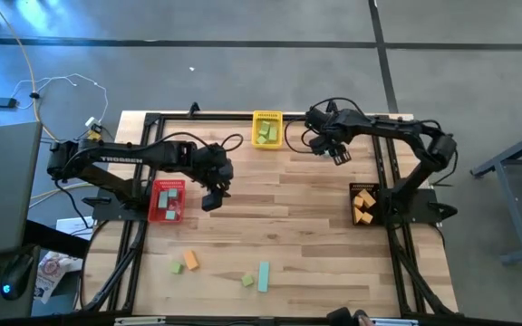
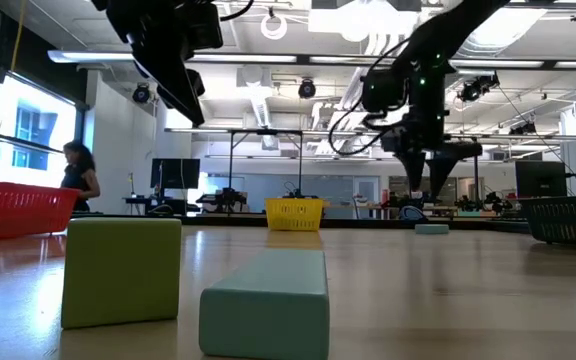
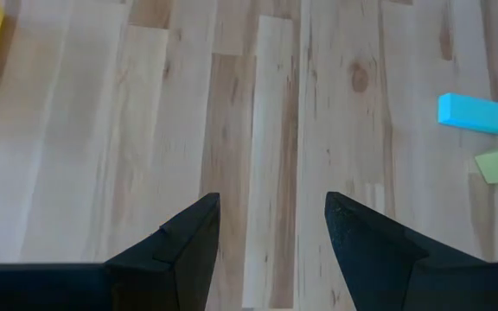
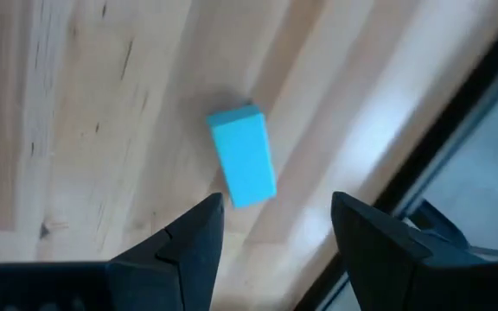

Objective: Sort & place blocks by color
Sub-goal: Put the blue block into the red bin

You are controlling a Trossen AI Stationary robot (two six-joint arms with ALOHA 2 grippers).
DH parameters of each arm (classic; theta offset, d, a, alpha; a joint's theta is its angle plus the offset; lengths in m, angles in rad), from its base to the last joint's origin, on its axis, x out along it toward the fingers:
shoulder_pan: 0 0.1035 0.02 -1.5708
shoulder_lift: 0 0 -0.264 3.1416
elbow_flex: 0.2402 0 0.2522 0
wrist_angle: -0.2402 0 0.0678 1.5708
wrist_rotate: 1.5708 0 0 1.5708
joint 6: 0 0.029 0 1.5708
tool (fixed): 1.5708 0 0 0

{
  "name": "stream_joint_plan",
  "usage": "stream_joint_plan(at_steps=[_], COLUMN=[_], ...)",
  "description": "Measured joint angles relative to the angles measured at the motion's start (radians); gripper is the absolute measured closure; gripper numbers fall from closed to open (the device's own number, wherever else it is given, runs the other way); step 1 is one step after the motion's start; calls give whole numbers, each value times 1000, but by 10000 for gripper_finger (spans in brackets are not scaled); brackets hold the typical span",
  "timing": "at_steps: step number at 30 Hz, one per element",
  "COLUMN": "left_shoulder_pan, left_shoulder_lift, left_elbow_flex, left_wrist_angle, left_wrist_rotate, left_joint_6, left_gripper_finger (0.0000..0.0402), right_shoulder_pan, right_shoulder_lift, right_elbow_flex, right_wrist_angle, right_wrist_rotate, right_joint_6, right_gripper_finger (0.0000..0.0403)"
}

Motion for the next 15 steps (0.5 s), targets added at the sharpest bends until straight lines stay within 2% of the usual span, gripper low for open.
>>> stream_joint_plan(at_steps=[15], left_shoulder_pan=[0], left_shoulder_lift=[0], left_elbow_flex=[0], left_wrist_angle=[-2], left_wrist_rotate=[-5], left_joint_6=[17], left_gripper_finger=[206], right_shoulder_pan=[-9], right_shoulder_lift=[191], right_elbow_flex=[0], right_wrist_angle=[5], right_wrist_rotate=[74], right_joint_6=[-49], right_gripper_finger=[202])
